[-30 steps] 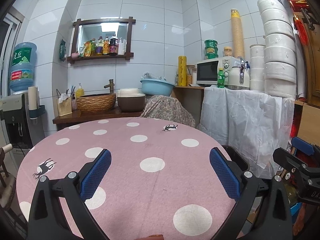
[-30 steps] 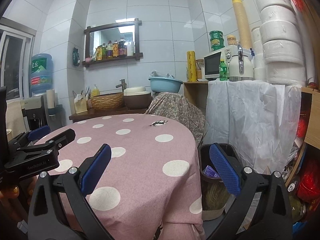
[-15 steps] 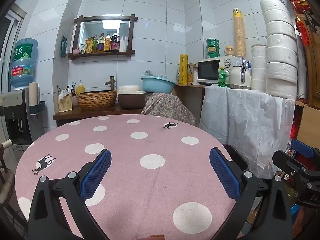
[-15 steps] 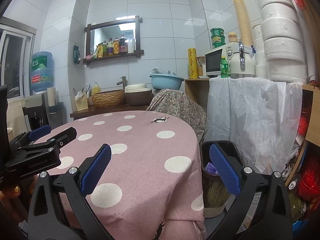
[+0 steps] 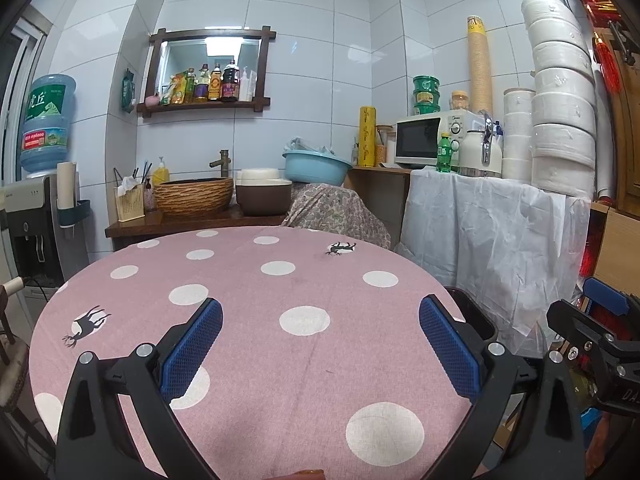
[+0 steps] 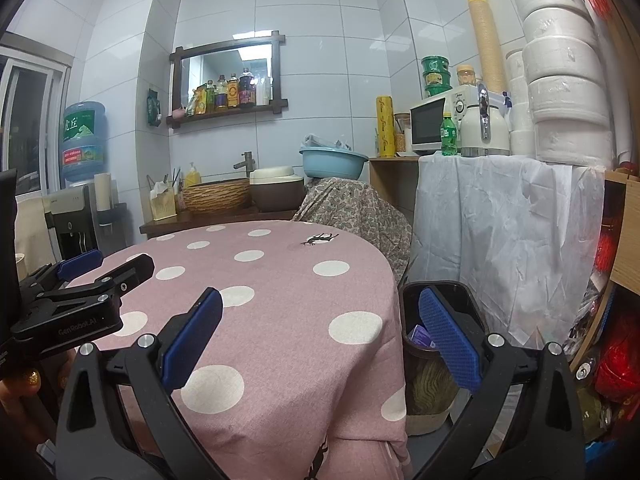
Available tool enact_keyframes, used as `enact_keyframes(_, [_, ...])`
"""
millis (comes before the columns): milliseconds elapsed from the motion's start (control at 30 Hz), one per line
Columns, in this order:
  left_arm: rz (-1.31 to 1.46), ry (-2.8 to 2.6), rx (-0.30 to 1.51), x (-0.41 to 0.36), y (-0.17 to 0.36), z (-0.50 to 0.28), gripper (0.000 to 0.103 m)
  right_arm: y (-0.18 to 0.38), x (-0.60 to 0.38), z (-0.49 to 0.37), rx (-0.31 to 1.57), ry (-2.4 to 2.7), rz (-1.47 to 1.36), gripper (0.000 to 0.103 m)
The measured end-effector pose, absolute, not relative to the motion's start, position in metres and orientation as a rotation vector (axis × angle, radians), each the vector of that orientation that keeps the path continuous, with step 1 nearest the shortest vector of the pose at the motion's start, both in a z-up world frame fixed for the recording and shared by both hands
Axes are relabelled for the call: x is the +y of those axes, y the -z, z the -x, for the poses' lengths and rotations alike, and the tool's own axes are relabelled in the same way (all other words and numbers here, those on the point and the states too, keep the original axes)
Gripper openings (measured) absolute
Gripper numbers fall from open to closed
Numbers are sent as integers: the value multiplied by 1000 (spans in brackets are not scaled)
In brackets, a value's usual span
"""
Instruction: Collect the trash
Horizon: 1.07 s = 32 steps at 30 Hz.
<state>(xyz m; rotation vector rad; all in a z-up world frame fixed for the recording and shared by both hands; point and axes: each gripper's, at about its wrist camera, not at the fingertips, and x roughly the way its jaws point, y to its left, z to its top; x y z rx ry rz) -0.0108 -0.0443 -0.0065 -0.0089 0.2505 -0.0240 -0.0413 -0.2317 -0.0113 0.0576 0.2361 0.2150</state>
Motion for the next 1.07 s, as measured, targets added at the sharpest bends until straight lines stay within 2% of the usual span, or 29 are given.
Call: enact_keyframes(1067, [7, 51, 276, -43, 5, 8, 98, 9, -238, 40, 238, -206, -60, 97])
